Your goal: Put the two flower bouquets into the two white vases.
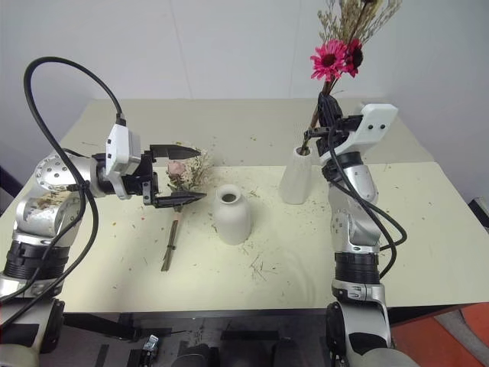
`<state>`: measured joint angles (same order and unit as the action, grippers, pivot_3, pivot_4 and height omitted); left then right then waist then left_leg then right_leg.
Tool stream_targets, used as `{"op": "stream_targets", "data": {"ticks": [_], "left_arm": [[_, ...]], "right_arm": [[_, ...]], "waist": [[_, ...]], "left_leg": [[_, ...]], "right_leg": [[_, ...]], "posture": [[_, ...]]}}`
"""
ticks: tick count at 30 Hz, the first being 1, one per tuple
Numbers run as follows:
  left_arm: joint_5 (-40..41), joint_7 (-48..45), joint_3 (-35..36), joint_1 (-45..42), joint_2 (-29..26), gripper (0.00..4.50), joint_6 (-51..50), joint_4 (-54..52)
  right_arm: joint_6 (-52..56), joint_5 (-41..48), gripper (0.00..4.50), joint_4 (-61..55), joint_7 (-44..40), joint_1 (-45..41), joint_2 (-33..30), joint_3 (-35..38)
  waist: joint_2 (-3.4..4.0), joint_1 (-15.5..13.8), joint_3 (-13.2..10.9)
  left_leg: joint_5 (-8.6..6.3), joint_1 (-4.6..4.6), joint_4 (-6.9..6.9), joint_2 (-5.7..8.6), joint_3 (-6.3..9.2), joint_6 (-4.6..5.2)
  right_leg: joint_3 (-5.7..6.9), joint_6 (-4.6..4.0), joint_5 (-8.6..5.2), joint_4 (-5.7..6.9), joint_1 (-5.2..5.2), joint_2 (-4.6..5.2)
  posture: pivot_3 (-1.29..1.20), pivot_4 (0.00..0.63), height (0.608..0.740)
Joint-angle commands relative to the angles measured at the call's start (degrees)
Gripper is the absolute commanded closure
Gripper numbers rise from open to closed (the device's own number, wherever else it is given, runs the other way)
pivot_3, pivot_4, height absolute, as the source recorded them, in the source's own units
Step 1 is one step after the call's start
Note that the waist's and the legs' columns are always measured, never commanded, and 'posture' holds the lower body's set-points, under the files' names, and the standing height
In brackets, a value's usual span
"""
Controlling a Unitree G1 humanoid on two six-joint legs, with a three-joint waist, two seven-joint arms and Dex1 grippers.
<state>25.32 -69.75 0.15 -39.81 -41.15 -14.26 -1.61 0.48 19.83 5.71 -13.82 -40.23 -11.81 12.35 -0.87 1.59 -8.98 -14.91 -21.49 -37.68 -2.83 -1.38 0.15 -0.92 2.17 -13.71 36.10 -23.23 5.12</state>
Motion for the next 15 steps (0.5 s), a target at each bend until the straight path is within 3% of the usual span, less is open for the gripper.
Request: {"op": "stream_targets", "data": {"ticks": [1,15], "left_arm": [[1.9,0.6,2.3,-0.5,-0.3,0.00,-0.6,-2.4],[2.0,0.7,2.5,0.4,-1.1,0.00,-1.0,-2.8]], "right_arm": [[-2.6,-0.8,4.47,0.0,-0.7,-0.2,-0.4,0.1],[-6.5,-2.4,4.47,5.3,-3.2,1.1,0.5,-1.1]], "waist": [[0.00,0.0,0.0],[0.00,0.7,0.0]], "left_leg": [[0.00,0.00,0.00,0.00,0.00,0.00],[0.00,0.00,0.00,0.00,0.00,0.00]], "right_leg": [[0.00,0.00,0.00,0.00,0.00,0.00],[0.00,0.00,0.00,0.00,0.00,0.00]], "posture": [[0.00,0.150,0.740],[0.00,0.150,0.740]]}}
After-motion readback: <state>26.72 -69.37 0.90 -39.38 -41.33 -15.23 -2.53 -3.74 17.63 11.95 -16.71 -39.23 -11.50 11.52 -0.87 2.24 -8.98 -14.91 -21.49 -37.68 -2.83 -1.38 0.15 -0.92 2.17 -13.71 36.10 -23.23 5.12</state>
